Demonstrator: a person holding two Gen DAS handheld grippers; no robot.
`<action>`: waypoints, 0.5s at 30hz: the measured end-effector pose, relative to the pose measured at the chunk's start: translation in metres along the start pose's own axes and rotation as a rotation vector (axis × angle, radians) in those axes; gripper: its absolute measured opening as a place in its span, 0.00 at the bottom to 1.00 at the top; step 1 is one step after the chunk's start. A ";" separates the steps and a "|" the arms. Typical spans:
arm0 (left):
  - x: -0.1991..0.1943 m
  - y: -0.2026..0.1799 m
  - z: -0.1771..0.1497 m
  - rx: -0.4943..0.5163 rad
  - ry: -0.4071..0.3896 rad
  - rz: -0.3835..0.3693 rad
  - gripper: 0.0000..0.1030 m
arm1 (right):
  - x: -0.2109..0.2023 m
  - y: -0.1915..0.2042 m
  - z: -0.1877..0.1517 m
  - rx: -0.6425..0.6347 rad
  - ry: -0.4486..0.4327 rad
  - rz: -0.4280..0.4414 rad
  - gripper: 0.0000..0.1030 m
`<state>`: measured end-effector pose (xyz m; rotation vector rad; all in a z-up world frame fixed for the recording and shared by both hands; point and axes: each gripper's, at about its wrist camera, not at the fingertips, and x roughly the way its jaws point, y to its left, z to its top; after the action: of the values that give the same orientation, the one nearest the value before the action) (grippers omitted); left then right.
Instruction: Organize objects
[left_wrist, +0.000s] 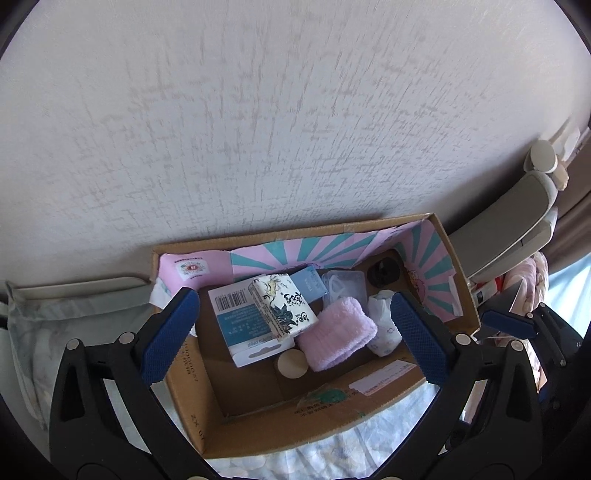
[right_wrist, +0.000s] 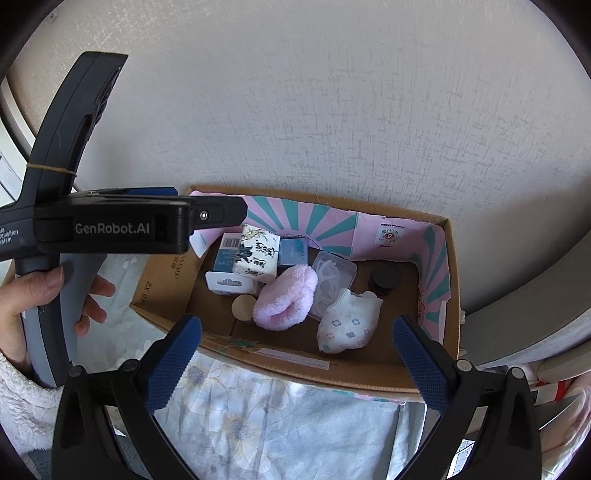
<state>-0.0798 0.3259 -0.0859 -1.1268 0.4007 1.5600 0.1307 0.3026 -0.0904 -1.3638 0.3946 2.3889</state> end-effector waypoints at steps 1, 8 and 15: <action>-0.006 0.000 0.001 0.001 -0.008 -0.003 1.00 | -0.003 0.002 0.000 -0.003 -0.006 -0.004 1.00; -0.059 0.001 -0.002 0.013 -0.096 -0.013 1.00 | -0.040 0.016 0.004 0.038 -0.065 -0.001 1.00; -0.132 0.011 -0.020 0.005 -0.206 -0.021 1.00 | -0.087 0.040 0.008 0.067 -0.136 -0.059 1.00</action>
<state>-0.0902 0.2321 0.0086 -0.9527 0.2533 1.6367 0.1478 0.2548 -0.0086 -1.1596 0.3883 2.3814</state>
